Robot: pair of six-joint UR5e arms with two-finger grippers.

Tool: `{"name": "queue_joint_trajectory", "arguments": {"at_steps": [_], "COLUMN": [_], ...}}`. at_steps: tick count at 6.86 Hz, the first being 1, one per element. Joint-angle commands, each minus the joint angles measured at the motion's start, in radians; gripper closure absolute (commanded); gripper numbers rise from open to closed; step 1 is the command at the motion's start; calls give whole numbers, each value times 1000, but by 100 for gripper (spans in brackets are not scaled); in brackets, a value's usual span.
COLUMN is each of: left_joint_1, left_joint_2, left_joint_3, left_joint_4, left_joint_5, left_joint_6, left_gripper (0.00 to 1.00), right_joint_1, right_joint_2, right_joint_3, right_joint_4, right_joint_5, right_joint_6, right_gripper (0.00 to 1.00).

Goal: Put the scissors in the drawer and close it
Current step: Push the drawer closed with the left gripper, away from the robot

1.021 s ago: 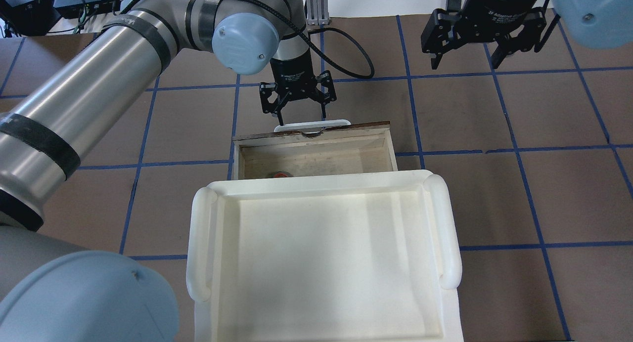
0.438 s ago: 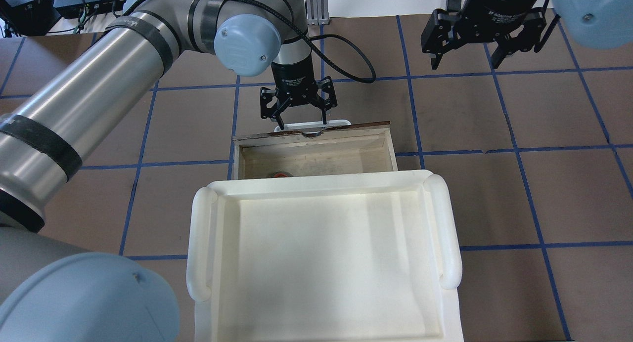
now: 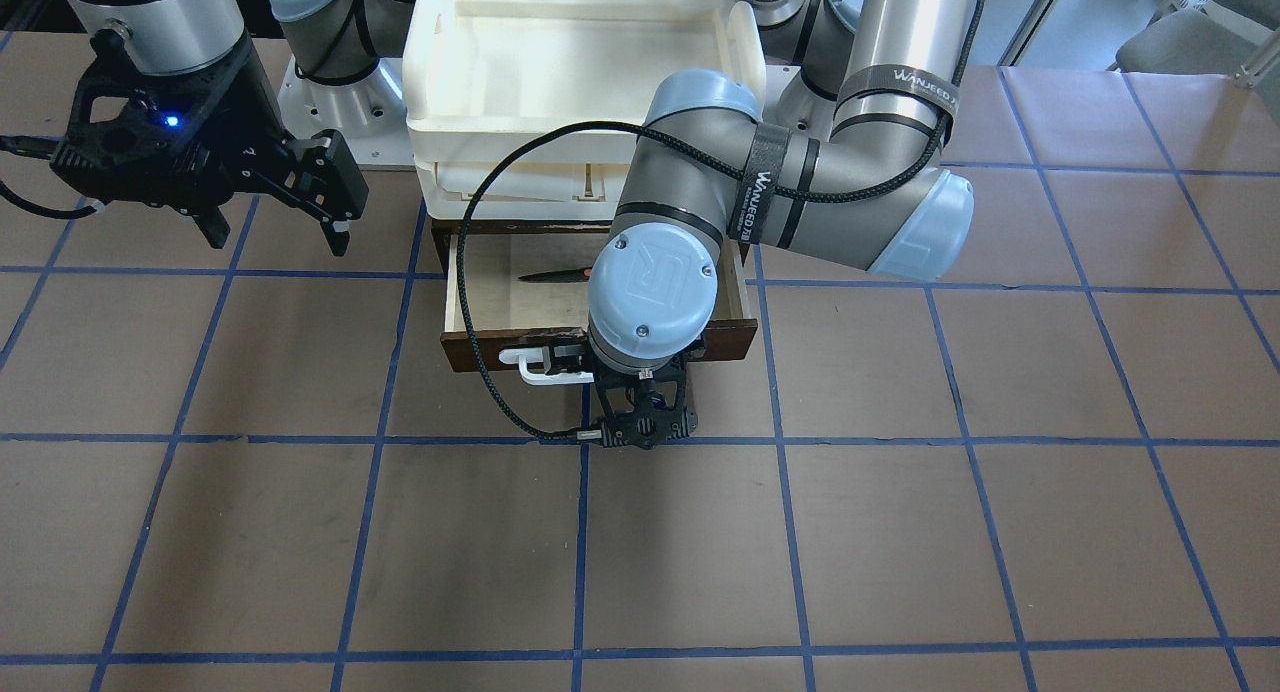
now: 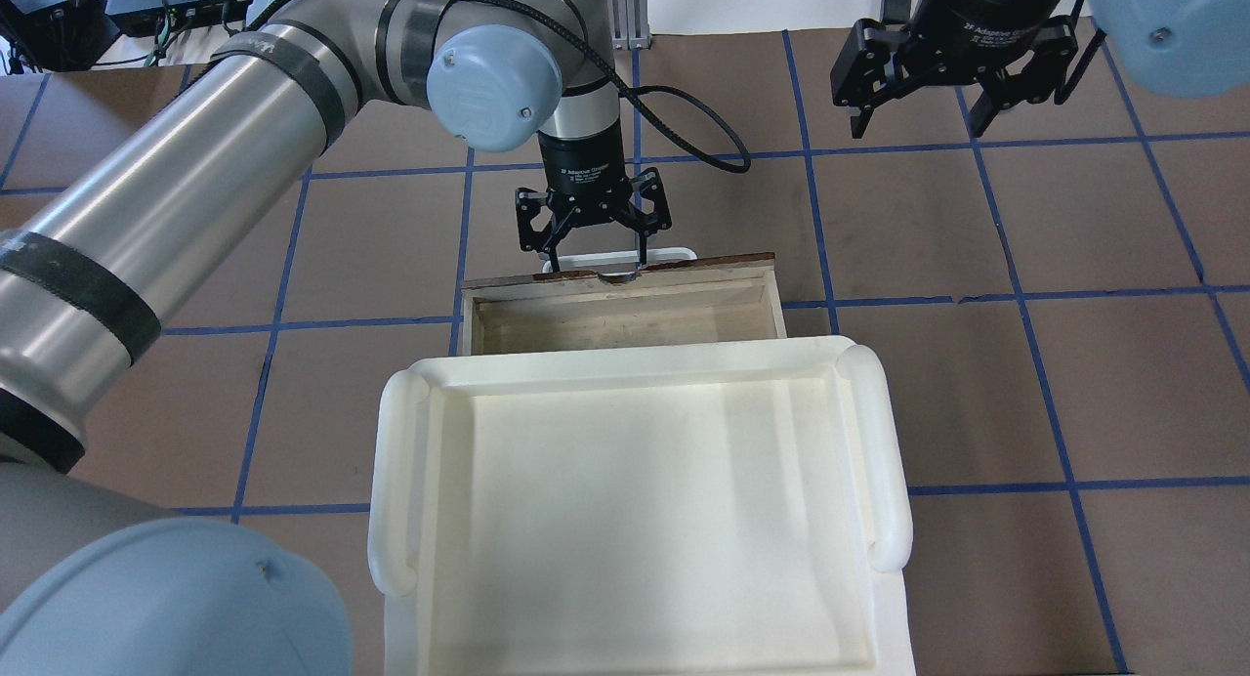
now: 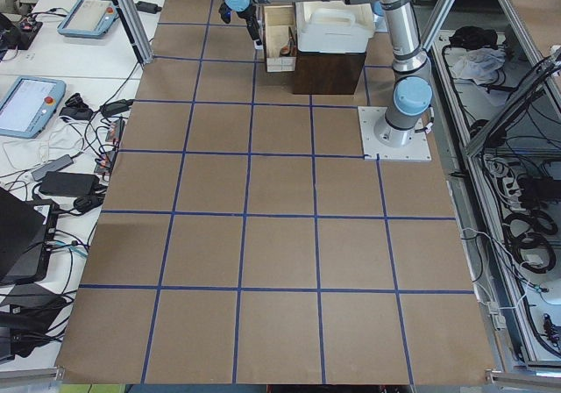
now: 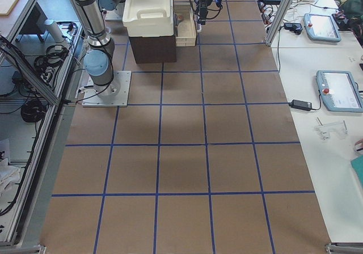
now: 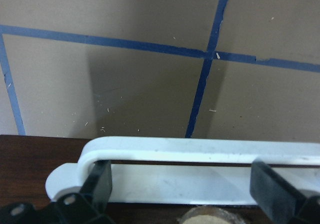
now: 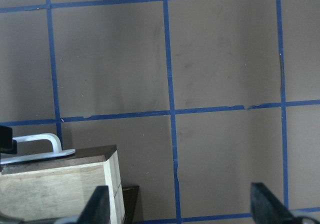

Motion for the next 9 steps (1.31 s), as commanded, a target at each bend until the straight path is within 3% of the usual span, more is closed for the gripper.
{"name": "queue_joint_trajectory", "arguments": {"at_steps": [1, 9], "left_joint_1": [-7, -50], "left_joint_2": [9, 48], "left_joint_3": [-3, -55], "left_joint_4": [-12, -70], "left_joint_5": [-14, -6], "left_joint_6": [-12, -90], "left_gripper": [0, 0], "right_joint_1": [2, 0], "right_joint_2": [0, 0], "right_joint_3": [0, 0], "right_joint_4": [0, -2], "right_joint_5": [0, 0], "right_joint_6": [0, 0], "right_gripper": [0, 0]}}
